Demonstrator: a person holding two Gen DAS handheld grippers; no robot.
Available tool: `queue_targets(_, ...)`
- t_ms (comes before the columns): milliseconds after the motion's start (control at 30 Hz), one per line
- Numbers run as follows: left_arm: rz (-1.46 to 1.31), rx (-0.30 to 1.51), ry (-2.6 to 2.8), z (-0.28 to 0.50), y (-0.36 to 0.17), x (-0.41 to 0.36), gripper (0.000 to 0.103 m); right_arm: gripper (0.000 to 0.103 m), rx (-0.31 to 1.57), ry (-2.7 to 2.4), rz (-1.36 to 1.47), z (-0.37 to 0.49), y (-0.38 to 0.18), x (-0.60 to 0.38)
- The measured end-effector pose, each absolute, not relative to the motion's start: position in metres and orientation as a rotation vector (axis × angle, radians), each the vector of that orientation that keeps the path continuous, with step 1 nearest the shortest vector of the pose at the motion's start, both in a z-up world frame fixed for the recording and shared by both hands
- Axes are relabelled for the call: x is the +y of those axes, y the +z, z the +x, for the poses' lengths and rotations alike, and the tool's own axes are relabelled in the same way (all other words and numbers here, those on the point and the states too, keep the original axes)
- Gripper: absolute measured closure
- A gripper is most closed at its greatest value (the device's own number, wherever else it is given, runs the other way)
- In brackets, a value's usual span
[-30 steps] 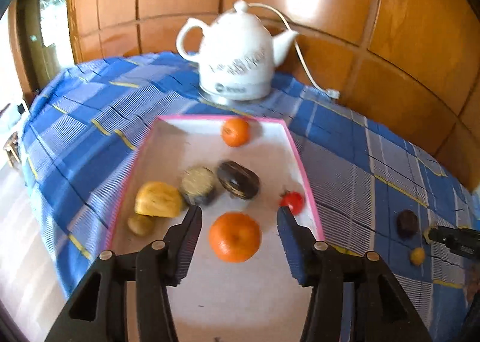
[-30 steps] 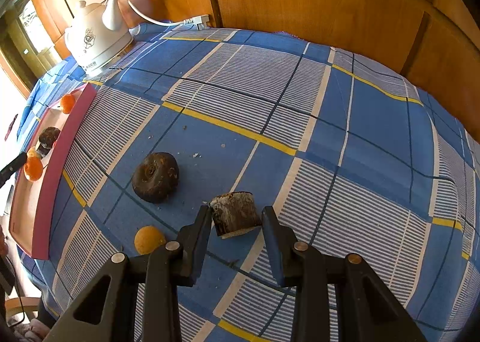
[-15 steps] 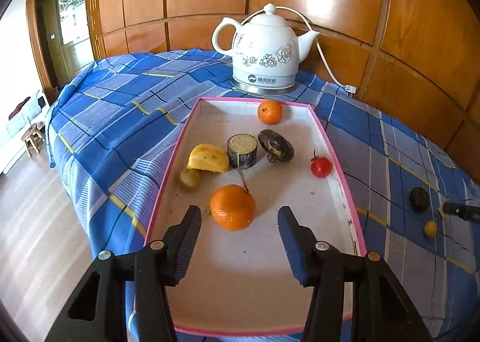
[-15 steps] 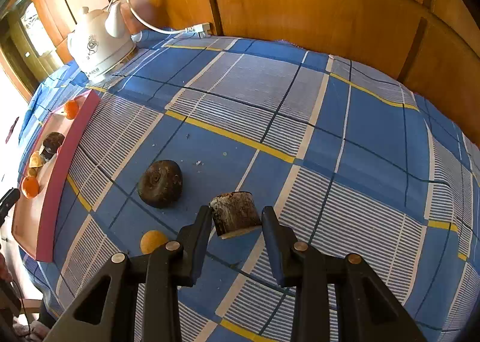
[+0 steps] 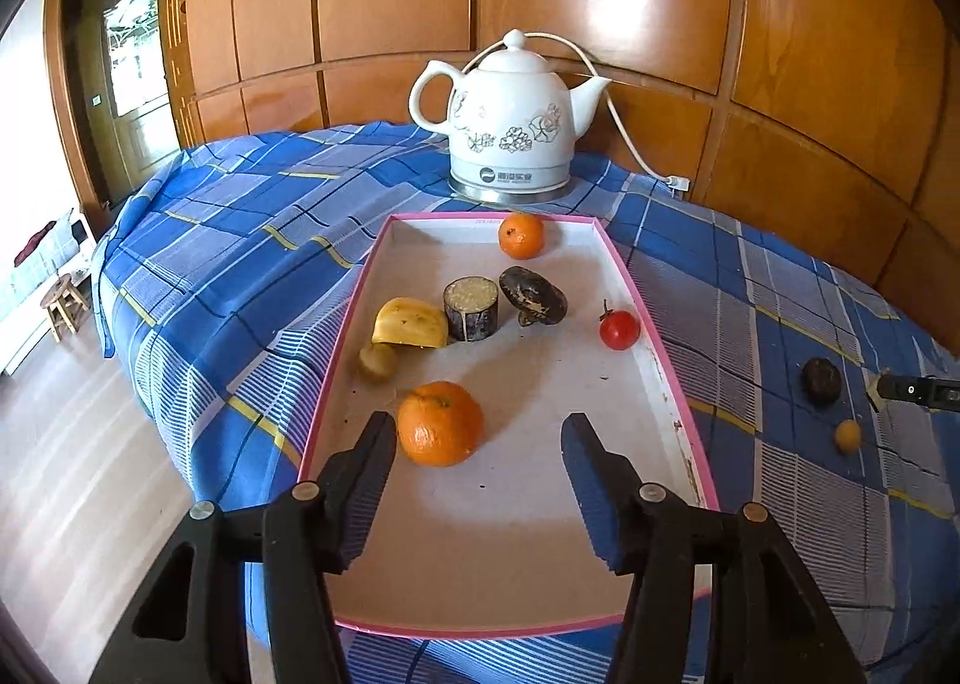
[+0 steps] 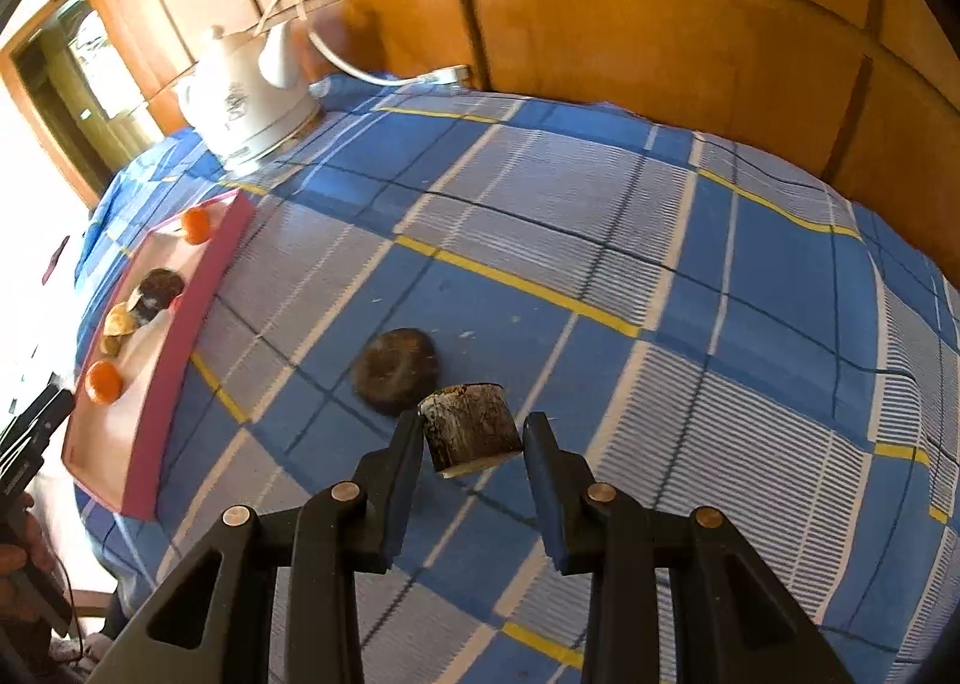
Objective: Organize fruits
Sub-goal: 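Carry the square cake toward the pink tray with the right tool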
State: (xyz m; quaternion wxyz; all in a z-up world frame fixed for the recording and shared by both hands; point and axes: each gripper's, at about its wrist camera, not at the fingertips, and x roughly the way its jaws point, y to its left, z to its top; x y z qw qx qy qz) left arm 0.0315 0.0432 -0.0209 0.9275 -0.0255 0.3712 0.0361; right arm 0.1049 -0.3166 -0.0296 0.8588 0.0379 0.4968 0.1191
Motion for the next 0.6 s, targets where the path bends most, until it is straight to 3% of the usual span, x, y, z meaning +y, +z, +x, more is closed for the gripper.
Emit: queue_targets(600,-0.053,0.725,0.101,0.023,-0.016,0.057,0.045,0.068,1.009,0.614,0.052,0.093,-0.005,-0.152)
